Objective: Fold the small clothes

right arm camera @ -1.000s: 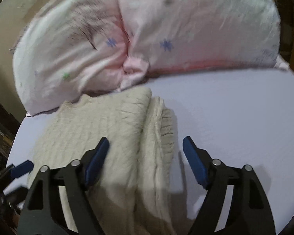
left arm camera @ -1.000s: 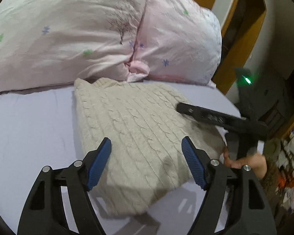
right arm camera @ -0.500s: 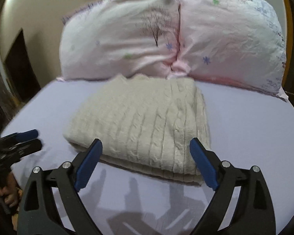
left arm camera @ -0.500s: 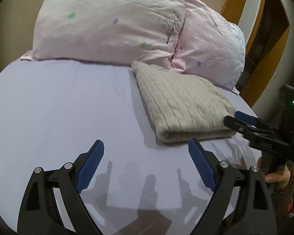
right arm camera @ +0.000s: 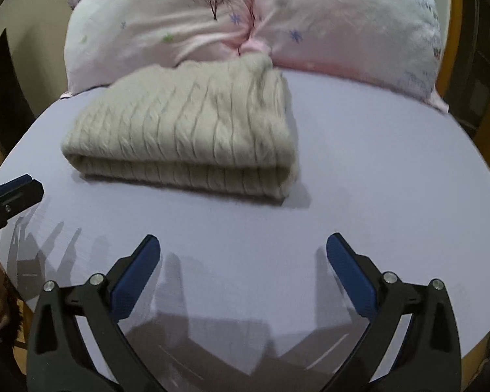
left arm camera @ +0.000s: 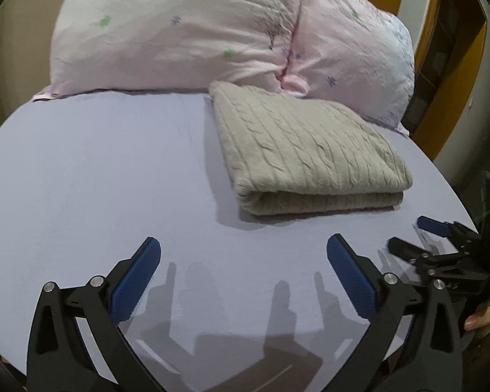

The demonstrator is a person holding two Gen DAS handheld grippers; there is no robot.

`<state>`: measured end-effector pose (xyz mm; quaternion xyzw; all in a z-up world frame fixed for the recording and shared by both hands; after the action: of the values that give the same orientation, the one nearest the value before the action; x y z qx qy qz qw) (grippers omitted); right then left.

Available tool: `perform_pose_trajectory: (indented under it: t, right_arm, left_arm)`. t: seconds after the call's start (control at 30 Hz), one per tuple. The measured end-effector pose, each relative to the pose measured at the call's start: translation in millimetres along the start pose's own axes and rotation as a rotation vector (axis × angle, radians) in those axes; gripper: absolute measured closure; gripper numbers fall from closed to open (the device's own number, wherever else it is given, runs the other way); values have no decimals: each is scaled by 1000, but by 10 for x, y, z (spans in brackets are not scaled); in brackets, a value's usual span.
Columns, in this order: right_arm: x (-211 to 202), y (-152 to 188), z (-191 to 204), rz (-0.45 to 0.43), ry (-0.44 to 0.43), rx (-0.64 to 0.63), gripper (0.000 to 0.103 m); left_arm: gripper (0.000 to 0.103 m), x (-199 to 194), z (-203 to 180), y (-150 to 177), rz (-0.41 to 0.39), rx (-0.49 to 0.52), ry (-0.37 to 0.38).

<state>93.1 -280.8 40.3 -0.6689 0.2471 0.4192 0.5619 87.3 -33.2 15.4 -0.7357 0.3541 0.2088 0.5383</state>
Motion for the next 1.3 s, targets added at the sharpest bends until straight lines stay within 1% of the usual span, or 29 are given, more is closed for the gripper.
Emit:
perform_pose_trajectory:
  t: [0.03, 0.23, 0.5, 0.63, 1.0, 1.3]
  right_arm:
    - [6, -7, 16, -4, 20, -2, 2]
    - [40, -36, 111, 10, 51, 1, 2]
    - [23, -14, 128, -3, 75, 24, 2]
    - [19, -2, 141, -12, 76, 17, 2]
    - [19, -3, 129, -16, 74, 13, 2]
    - [14, -6, 136, -17, 76, 14, 2]
  left_arm:
    - [1, 28, -25, 11, 10, 6, -8]
    - [1, 219, -148, 107, 67, 53, -55]
    - [1, 279, -175, 141, 58, 79, -124]
    - [1, 303, -205, 180, 66, 111, -191]
    - [1, 310, -181, 176, 81, 90, -210]
    - [1, 315, -182, 182, 74, 82, -219]
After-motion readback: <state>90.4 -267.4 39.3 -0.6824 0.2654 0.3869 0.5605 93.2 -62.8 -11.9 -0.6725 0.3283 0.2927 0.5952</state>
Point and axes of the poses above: each gripper's, at about its wrist camera, not at the fingertips, and x roughly the way its jaws point, z to its left, y to its underside, the point moved 4 cm from there along x, roughly the way its jaws point, and after that the axes turned 12 degrees about -x, right-handed, at the moved point
